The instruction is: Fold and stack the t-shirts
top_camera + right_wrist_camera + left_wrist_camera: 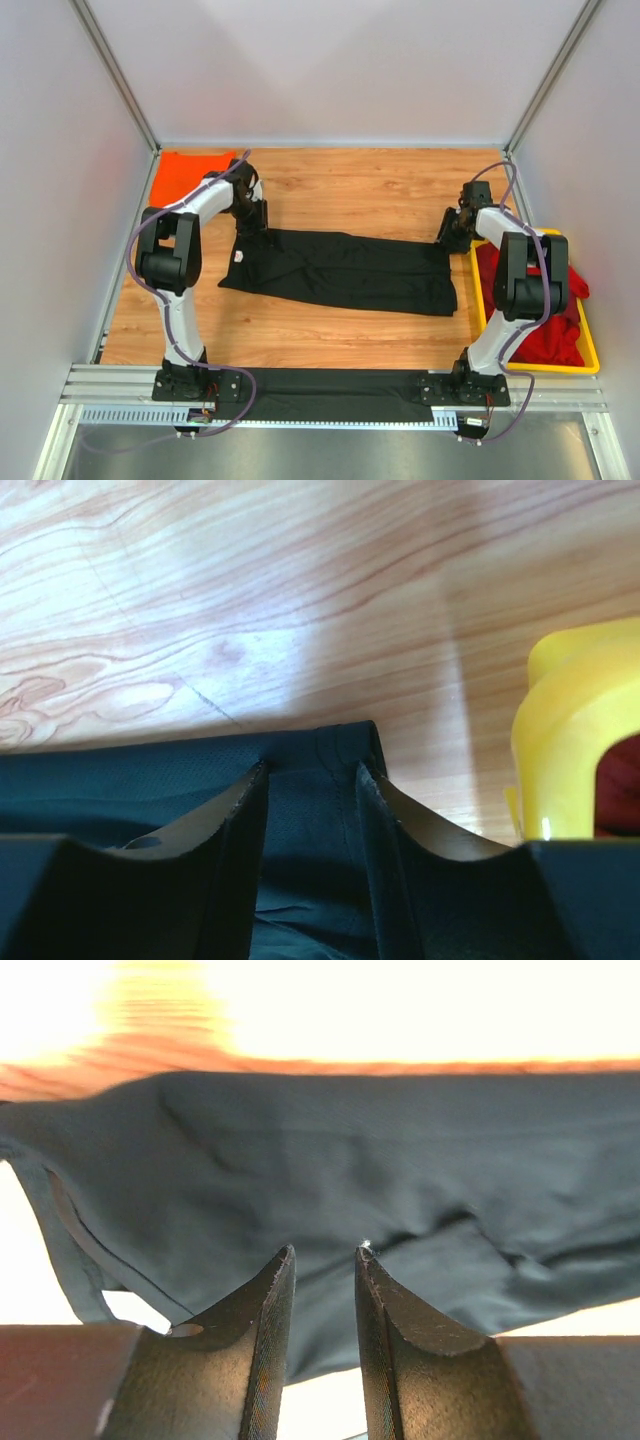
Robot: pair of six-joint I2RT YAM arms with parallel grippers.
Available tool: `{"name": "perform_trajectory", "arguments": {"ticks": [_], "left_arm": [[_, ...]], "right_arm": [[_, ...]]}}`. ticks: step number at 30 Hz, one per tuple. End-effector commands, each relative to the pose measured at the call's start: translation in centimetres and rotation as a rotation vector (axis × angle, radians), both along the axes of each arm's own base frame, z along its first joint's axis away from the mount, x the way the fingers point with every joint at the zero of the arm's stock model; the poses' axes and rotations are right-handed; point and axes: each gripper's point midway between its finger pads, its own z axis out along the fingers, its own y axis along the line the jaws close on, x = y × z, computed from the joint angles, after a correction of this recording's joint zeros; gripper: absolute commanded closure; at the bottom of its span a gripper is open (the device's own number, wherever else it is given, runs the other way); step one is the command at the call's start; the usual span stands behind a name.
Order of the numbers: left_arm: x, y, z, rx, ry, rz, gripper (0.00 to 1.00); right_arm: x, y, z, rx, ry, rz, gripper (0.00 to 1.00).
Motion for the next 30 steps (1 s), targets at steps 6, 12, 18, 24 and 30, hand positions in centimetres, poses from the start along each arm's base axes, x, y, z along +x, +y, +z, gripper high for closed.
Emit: {"name": "perform_trajectory", "arguments": {"ticks": [6, 12, 18, 24, 30], "left_arm": [[0.7, 2.2, -2.1, 0.142, 0.021, 0.062, 0.62], [1.0, 3.6, -2.7, 0.227, 0.033, 0.081, 0.62], [1.7, 2.8, -0.9, 0.179, 0.003, 0.061, 0.62], [2.8, 0.8, 4.2, 0.067, -0.079, 0.017, 0.60], [1.4, -1.9, 7.1, -0.012, -0.128, -0.057, 0.60]], "right_arm": [[2.3, -2.1, -1.1, -0.098, 0.000, -0.017, 0.75], [3.9, -3.3, -1.5, -0.153, 0.004, -0.047, 0.83], [5.4, -3.4, -0.7, -0.154, -0.023, -0.055, 0.83], [6.1, -2.0, 3.3, -0.135, -0.073, -0.010, 0.78], [4.5, -0.8, 6.5, -0.125, -0.072, 0.006, 0.73]]}}
